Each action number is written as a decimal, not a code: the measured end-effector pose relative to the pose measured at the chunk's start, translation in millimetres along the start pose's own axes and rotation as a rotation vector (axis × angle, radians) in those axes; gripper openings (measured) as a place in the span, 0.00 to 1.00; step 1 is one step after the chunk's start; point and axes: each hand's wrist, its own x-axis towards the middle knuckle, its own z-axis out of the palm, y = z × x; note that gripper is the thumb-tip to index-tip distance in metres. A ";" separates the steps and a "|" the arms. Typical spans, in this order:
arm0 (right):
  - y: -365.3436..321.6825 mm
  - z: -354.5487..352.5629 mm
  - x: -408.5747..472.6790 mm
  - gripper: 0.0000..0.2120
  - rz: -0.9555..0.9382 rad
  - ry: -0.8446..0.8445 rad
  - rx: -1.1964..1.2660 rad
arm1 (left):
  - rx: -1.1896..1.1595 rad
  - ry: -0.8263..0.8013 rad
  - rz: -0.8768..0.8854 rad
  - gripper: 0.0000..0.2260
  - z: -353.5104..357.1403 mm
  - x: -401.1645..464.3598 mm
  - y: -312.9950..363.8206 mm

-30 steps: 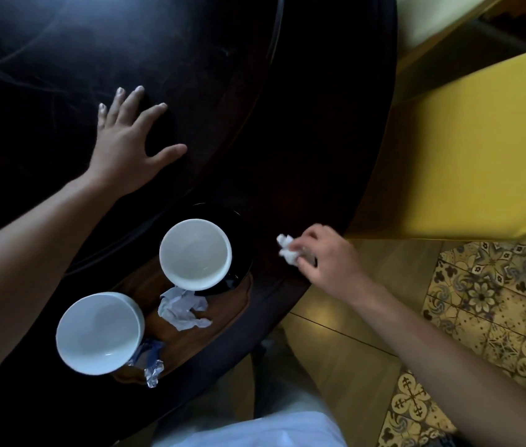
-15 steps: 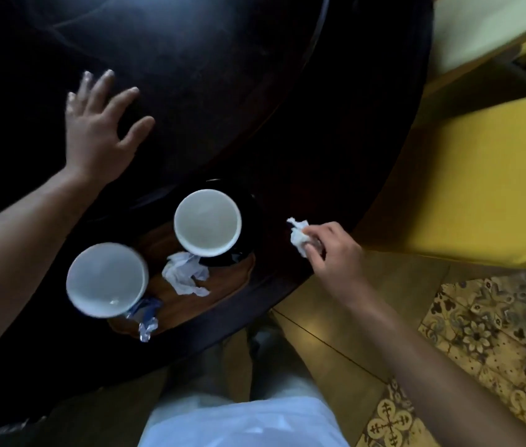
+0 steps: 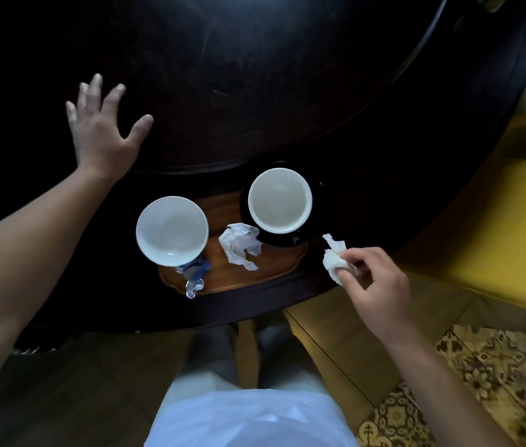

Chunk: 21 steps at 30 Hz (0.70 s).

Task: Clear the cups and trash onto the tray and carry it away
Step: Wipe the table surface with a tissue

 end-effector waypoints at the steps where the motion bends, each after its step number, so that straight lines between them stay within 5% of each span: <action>1: -15.1 1.9 1.1 0.10 -0.063 0.030 0.013 | -0.055 0.006 0.031 0.32 -1.6 -2.0 -2.5; 7: -100.9 7.8 50.3 0.10 -0.262 0.106 0.069 | 0.038 -0.047 0.177 0.32 -4.0 -3.5 -25.5; 12: -131.6 40.2 70.7 0.08 -0.373 0.168 -0.163 | 0.065 -0.073 0.195 0.34 -4.9 0.6 -28.1; 21: -155.9 111.7 108.3 0.06 -0.343 0.072 -0.459 | 0.029 -0.108 0.297 0.38 -5.0 -0.9 -34.2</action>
